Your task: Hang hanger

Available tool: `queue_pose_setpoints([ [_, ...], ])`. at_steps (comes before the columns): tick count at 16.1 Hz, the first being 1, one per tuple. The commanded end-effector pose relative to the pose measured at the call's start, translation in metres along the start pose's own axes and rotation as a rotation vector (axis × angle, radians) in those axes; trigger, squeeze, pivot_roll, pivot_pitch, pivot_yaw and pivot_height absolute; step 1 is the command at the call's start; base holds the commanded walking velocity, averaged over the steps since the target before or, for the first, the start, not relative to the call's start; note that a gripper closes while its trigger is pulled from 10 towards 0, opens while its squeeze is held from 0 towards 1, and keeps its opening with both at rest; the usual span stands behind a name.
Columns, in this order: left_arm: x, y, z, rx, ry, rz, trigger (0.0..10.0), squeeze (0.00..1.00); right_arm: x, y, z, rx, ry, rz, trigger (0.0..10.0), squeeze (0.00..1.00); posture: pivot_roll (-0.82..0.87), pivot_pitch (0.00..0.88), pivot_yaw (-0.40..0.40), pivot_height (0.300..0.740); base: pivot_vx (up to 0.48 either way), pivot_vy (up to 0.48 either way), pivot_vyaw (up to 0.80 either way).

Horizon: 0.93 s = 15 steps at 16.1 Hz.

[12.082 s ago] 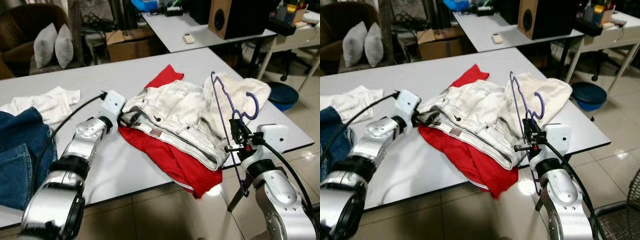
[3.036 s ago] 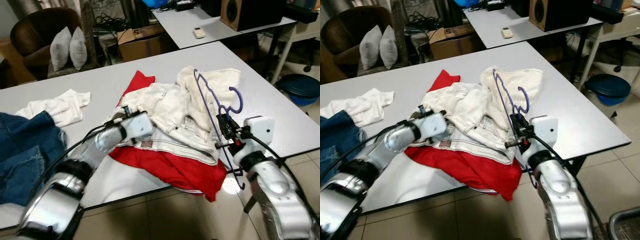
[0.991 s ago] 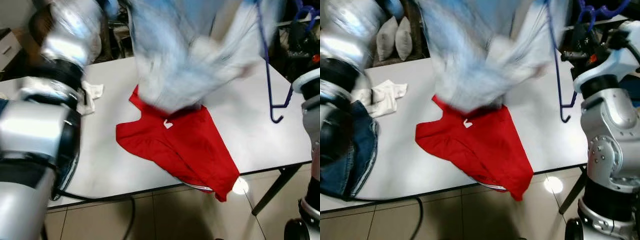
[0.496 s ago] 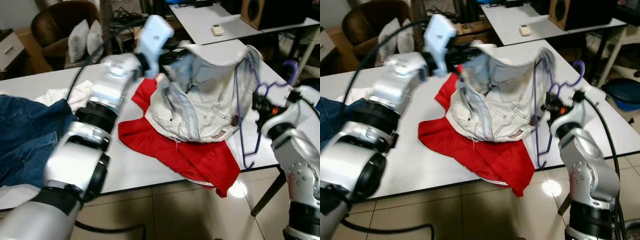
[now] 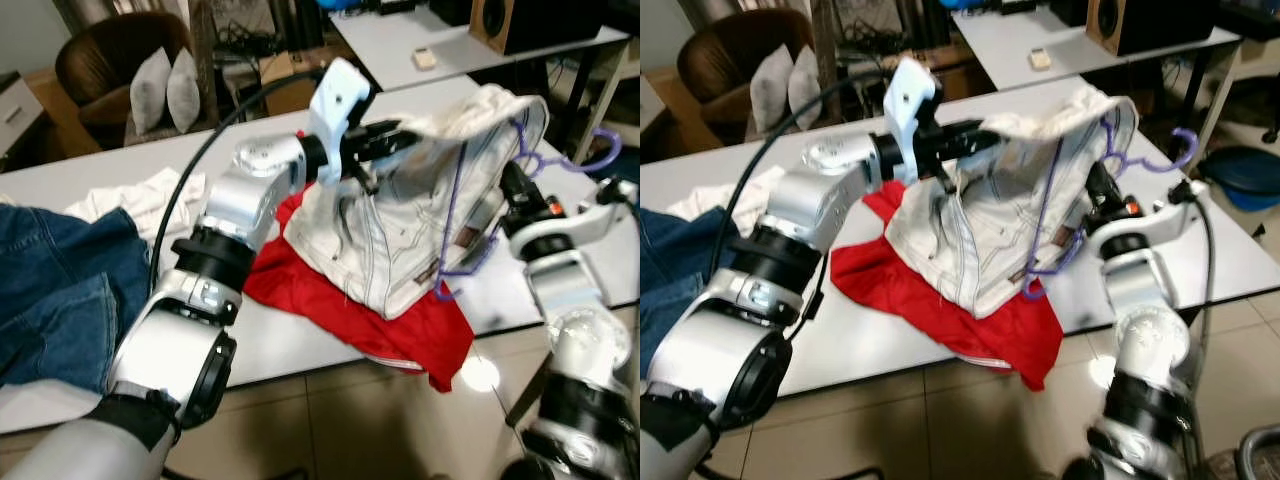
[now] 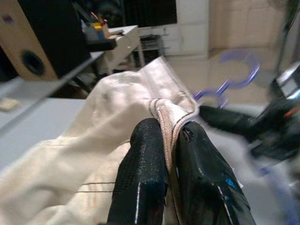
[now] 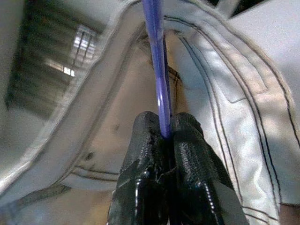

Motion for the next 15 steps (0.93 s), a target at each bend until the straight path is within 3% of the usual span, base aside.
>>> queue_pose_setpoints([
  [1,0.021,0.000,0.000,-0.029,0.023,0.058,0.0,0.00,-0.002,-0.006,-0.007,0.032,-0.045,0.022,10.0,0.00,-0.19,0.000,0.208,0.740,0.000,0.000,0.00],
  [2,0.043,-0.013,0.009,-0.082,0.148,0.128,0.0,0.00,-0.008,-0.024,-0.010,0.011,-0.097,0.063,10.0,0.00,-0.17,0.000,0.226,0.740,0.000,0.000,0.00],
  [5,0.066,-0.033,0.022,-0.097,0.246,0.195,0.0,0.00,-0.031,-0.043,-0.017,-0.034,-0.110,0.076,10.0,0.00,-0.14,0.000,0.241,0.740,0.000,0.000,0.00],
  [8,0.075,-0.050,0.024,-0.010,0.296,0.202,0.0,0.00,-0.064,-0.049,-0.023,-0.104,-0.141,0.063,10.0,0.00,-0.10,0.000,0.250,0.740,0.000,0.000,0.00],
  [9,0.077,-0.053,0.020,0.046,0.258,0.207,0.0,0.00,-0.081,-0.046,-0.027,-0.131,-0.147,0.033,10.0,0.00,-0.09,0.000,0.245,0.740,0.000,0.000,0.00],
  [11,0.080,-0.052,0.000,0.221,0.252,0.230,0.0,0.00,-0.111,-0.035,-0.020,-0.228,-0.061,-0.050,10.0,0.00,-0.08,0.000,0.231,0.740,0.000,0.000,0.00],
  [13,0.089,-0.044,-0.017,0.322,0.256,0.272,0.0,0.00,-0.117,-0.019,0.000,-0.349,0.043,-0.067,10.0,0.00,-0.09,0.000,0.234,0.740,0.000,0.000,0.00],
  [15,0.093,-0.041,-0.025,0.369,0.263,0.285,0.0,0.00,-0.120,-0.008,0.019,-0.457,0.006,-0.080,10.0,0.00,-0.10,0.000,0.242,0.740,0.000,0.000,0.00],
])
Point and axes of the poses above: a point about 5 cm out from each wrist's last joint towards the gripper, its own y axis pointing back from the gripper into the wrist, its own x axis along the axis of the wrist's last joint, z = x × y, the point moved 4 cm from there along -y, pointing out of the wrist towards the gripper, and after that the axes turned 3 degrees about -y, right-handed, at the moved point
